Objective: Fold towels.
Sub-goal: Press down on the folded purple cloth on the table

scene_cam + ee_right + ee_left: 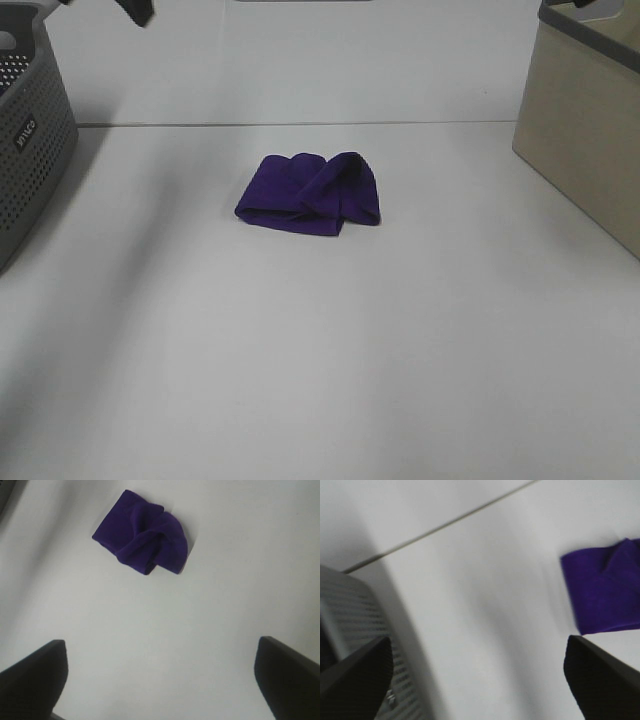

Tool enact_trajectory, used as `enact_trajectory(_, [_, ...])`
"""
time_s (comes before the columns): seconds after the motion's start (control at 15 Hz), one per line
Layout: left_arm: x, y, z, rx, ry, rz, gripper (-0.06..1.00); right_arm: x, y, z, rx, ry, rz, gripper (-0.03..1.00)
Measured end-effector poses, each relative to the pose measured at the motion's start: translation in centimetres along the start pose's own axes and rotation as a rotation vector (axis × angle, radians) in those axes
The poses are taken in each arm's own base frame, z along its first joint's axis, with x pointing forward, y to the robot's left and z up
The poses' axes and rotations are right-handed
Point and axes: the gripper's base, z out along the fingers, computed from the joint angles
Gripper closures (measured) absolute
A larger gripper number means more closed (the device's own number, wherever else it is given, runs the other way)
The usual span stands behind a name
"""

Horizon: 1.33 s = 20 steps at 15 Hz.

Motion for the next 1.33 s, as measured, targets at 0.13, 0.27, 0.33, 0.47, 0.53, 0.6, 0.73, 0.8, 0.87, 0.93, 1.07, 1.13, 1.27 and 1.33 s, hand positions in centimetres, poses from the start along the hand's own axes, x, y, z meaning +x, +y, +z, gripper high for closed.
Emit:
enact_trajectory(0.13, [0.5, 3.6, -3.9, -0.067, -0.058, -0.067, 0.10, 1.4, 0.1, 0.2, -0.017, 0.035, 0.005, -0.01])
enact_trajectory(0.27, [1.7, 6.2, -6.3, -0.109, -0.074, -0.121, 0.10, 1.3, 0.0, 1.2, -0.042, 0.048, -0.051, -0.01])
enact_trajectory(0.33, [3.0, 8.1, -7.7, -0.142, -0.067, -0.167, 0.10, 0.8, -0.2, 2.6, -0.084, 0.032, -0.104, -0.01])
enact_trajectory(0.47, [6.2, 10.8, -10.0, -0.195, -0.031, -0.236, 0.10, -0.7, 0.0, 7.0, -0.228, 0.002, -0.182, -0.01])
enact_trajectory(0.53, [7.4, 11.4, -10.7, -0.206, -0.010, -0.259, 0.11, -1.6, 0.5, 9.6, -0.284, -0.012, -0.226, -0.01])
enact_trajectory(0.6, [8.5, 11.7, -11.2, -0.211, 0.009, -0.276, 0.11, -2.7, 1.2, 12.4, -0.316, -0.021, -0.273, -0.01])
enact_trajectory(0.73, [9.9, 11.2, -11.3, -0.195, 0.042, -0.291, 0.11, -4.0, 3.6, 17.6, -0.338, -0.010, -0.406, -0.01])
enact_trajectory(0.8, [10.3, 10.7, -11.3, -0.167, 0.049, -0.300, 0.11, -4.4, 4.8, 19.5, -0.334, 0.002, -0.475, -0.01])
enact_trajectory(0.87, [10.6, 10.3, -11.1, -0.133, 0.054, -0.314, 0.11, -4.7, 5.7, 21.3, -0.321, 0.015, -0.531, -0.01])
enact_trajectory(0.93, [10.8, 9.9, -10.9, -0.101, 0.053, -0.327, 0.11, -4.6, 6.2, 23.2, -0.311, 0.035, -0.564, -0.01])
enact_trajectory(1.07, [10.7, 9.6, -10.8, -0.069, 0.048, -0.339, 0.11, -4.5, 6.1, 25.5, -0.305, 0.057, -0.582, -0.01])
enact_trajectory(1.13, [10.6, 9.4, -10.8, -0.043, 0.038, -0.343, 0.11, -3.9, 5.4, 28.2, -0.304, 0.088, -0.602, -0.01])
enact_trajectory(1.27, [10.6, 9.4, -10.7, -0.037, 0.036, -0.331, 0.11, -3.0, 4.7, 30.1, -0.304, 0.124, -0.625, -0.01])
enact_trajectory(1.33, [10.6, 9.4, -10.7, -0.036, 0.035, -0.328, 0.12, -2.8, 4.3, 30.5, -0.297, 0.139, -0.628, -0.01])
